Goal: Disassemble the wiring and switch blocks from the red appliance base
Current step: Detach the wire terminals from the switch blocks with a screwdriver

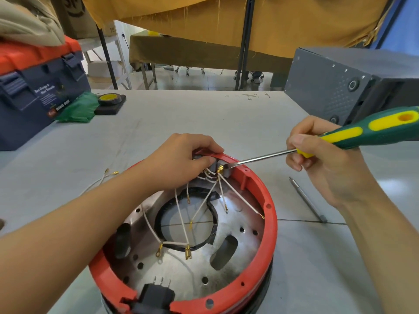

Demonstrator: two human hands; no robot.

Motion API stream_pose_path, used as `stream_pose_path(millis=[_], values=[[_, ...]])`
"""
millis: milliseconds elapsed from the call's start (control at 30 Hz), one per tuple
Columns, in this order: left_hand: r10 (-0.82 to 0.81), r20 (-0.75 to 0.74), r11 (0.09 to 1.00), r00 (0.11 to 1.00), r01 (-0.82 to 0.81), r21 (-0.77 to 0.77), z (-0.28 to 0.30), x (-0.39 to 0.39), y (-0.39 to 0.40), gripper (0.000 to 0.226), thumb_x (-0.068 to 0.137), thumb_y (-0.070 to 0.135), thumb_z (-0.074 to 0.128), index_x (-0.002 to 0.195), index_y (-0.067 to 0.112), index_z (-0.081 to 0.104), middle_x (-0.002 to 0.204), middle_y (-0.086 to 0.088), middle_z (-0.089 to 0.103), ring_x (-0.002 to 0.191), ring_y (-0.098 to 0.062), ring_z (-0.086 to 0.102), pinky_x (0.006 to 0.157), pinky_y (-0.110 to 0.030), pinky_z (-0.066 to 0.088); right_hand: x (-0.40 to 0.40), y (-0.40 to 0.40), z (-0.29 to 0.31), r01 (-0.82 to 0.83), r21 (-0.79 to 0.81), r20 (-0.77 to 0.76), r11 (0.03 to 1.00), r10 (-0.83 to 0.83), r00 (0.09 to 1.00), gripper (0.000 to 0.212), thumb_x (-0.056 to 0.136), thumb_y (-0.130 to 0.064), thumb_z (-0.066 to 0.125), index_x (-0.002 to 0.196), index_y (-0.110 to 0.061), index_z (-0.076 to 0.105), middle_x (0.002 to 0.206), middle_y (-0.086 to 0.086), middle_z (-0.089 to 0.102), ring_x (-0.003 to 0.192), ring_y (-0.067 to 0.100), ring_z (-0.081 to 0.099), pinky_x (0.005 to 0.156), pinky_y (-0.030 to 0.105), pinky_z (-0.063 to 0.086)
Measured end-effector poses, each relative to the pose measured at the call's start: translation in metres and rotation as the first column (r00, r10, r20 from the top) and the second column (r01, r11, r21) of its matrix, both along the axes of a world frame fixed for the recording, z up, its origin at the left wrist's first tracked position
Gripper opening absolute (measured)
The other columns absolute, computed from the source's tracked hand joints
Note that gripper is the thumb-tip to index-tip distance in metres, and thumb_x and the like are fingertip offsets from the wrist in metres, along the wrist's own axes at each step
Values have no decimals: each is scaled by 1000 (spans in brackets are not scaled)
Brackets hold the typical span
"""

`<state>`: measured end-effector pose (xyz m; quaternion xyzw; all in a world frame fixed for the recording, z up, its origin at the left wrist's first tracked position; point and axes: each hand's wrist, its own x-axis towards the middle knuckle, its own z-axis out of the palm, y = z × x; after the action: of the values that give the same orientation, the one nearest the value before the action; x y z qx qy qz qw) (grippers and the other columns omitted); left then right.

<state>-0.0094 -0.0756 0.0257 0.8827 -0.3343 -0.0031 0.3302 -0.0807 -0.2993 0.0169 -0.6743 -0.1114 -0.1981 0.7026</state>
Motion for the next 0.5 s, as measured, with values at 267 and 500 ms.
stream_pose_path(millis=[267,500], values=[[-8,19,1000,1000,8,6,0,1,1,25,90,11,57,110,21,68,101,14,65,89,8,54,76,6,33,-1,-2,-2,21,-157,71,987,-10,997,11,71,-26,64,61,-24,60,51,-8,51,48,12,45,54,29,36],[-8,25,1000,1000,8,11,0,0,1,25,90,10,57,110,21,68,106,10,67,93,4,56,81,-2,37,-4,-3,1,14,-293,89,956,12,996,12,73,-28,64,64,-22,60,52,-9,52,51,13,45,53,22,39]])
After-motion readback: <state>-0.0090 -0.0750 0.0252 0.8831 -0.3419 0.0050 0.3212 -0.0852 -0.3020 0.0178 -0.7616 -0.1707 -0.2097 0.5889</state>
